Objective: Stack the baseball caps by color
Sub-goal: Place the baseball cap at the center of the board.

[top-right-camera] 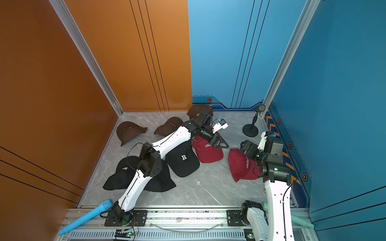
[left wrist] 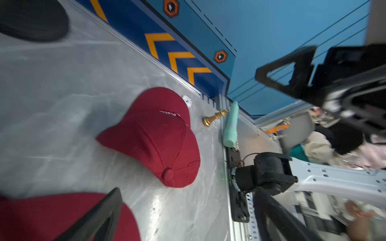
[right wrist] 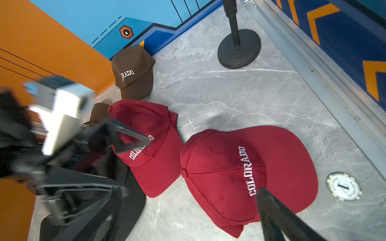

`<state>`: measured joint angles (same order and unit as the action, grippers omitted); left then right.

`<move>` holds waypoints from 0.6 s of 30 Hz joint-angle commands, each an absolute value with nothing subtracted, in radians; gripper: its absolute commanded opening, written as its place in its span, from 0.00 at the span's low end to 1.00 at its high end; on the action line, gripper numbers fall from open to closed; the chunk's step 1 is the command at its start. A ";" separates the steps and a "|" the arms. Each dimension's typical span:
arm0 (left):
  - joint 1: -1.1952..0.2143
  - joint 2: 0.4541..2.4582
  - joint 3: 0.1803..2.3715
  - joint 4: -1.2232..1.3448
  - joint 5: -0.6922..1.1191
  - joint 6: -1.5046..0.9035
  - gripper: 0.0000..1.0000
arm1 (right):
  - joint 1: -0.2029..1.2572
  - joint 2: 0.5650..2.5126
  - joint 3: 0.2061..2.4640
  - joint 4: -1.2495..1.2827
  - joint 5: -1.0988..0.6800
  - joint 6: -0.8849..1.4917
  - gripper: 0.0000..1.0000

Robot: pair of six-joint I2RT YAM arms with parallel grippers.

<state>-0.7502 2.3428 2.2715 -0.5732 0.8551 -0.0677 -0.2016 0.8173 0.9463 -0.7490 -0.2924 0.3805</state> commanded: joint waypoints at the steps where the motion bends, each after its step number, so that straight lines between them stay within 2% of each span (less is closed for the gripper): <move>1: -0.746 2.156 2.164 -0.638 0.504 0.007 0.98 | -0.169 0.792 0.900 -0.771 -0.289 0.357 1.00; 4: -0.764 1.969 1.962 -0.574 0.161 0.019 0.98 | -0.110 0.803 0.865 -0.781 -0.215 0.347 1.00; 6: -0.771 1.839 1.783 -0.479 0.051 0.024 0.98 | -0.058 0.826 0.847 -0.777 -0.158 0.338 1.00; 11: -0.753 1.546 1.350 -0.267 -0.006 -0.048 0.98 | 0.086 0.927 0.833 -0.732 -0.016 0.306 1.00; 18: -0.728 1.307 1.044 -0.237 -0.022 -0.109 0.98 | 0.256 1.128 0.999 -0.798 0.213 0.201 1.00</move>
